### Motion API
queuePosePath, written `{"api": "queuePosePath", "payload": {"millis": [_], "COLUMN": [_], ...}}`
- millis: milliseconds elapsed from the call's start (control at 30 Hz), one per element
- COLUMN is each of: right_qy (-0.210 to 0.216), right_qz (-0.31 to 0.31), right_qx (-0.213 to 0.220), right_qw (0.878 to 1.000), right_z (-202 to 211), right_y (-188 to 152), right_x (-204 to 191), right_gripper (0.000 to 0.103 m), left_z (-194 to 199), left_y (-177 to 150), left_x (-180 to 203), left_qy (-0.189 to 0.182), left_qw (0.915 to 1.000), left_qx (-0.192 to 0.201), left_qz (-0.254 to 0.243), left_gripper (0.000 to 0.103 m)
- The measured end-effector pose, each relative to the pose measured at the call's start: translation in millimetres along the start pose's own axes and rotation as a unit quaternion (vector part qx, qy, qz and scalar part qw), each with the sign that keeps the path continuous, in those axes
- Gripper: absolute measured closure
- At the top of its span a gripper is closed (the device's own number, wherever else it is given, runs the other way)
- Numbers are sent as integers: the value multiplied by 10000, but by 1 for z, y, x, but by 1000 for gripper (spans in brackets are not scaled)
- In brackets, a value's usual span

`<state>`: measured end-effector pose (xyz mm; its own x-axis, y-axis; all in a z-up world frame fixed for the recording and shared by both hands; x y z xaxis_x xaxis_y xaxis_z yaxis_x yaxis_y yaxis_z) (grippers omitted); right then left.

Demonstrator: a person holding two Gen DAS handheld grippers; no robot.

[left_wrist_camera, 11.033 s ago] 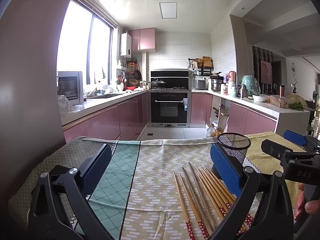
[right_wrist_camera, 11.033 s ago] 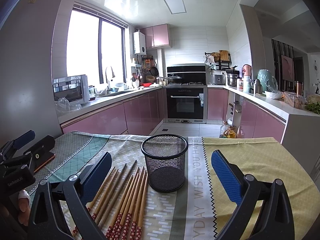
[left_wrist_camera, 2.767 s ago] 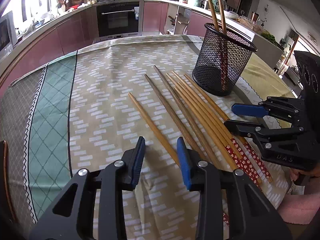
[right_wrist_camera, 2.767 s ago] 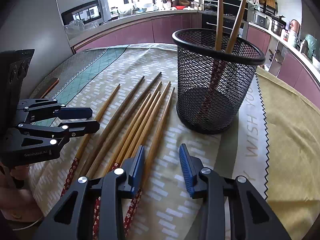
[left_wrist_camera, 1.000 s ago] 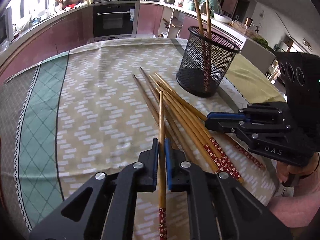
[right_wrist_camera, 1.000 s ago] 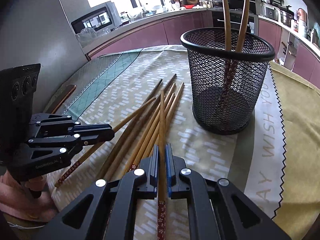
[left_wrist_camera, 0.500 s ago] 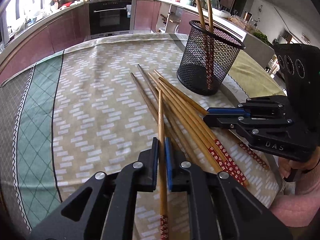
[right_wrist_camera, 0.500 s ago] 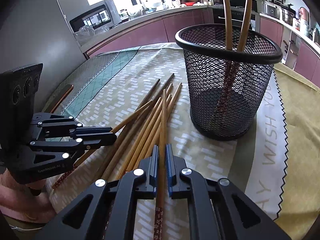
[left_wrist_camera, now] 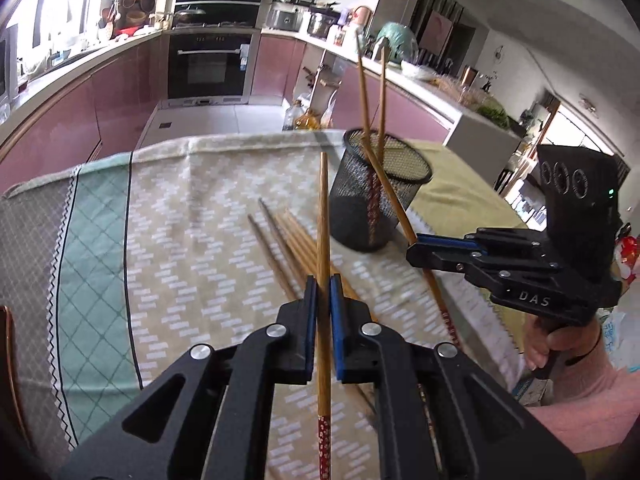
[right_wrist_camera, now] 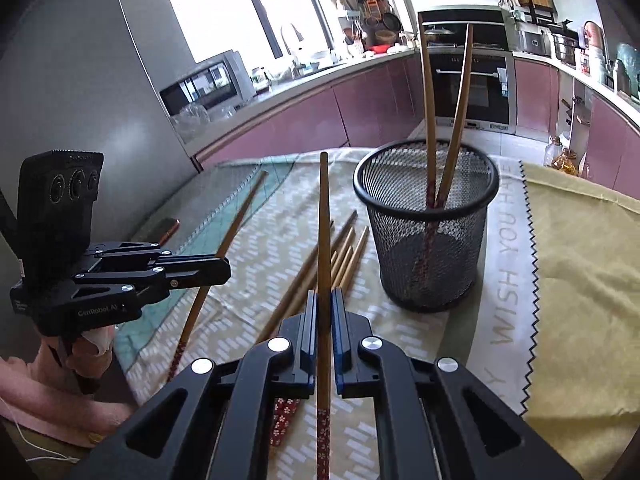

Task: Organize utensils
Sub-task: 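Raise the chopstick upright with the right gripper into the mesh holder while the left gripper inserts its own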

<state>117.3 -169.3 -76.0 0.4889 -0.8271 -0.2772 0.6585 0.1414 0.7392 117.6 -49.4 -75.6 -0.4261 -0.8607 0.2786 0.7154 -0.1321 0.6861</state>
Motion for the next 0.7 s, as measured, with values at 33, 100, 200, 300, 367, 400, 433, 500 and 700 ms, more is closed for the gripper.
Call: {"api": "queuePosePath", "payload": {"millis": [33,100,200,300,367,400,433,500,700], "right_qy": [14,25,78,108,124,117,98,84,25], "right_qz": [-15,-31,-82,-110,-114,-104,-93,-75,10], "right_qx": [52,170,323,468,557,604,657,748,986], "right_qw": [10000,9998,9994,9988,9983,9980,9977,9971,9951], "right_z": [3,11,21,31,36,39,43,47,60], "right_y": [2,6,12,18,22,24,27,30,51], "right_x": [0,1,3,5,6,6,7,8,10], "right_gripper": [97,97,97,97,97,97,97,97,97], "left_z": [3,12,21,31,38,41,43,48,57], "left_y": [3,8,15,22,27,30,32,37,56], "left_x": [2,6,10,15,18,19,19,21,30], "left_qy": [-28,-169,-336,-431,-494,-522,-548,-595,-681], "left_qw": [10000,9998,9992,9985,9978,9974,9971,9964,9939], "left_qx": [45,119,208,334,431,481,519,593,847], "left_qz": [-13,-39,-66,-108,-120,-127,-123,-114,-168], "left_gripper": [96,96,96,96,96,96,96,96,96]}}
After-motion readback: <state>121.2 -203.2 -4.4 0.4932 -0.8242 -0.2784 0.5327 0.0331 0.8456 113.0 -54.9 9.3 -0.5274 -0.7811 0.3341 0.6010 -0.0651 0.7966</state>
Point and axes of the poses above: each gripper's, at about its wrist camera, not at the fingertips, and z roughly against the way its jaws point, x to its right, y to its top, the point moved 6 cm from there along -z, roughly the way its jaws point, and after that the axes turned 3 degrees about z, right-handed, at the moved point
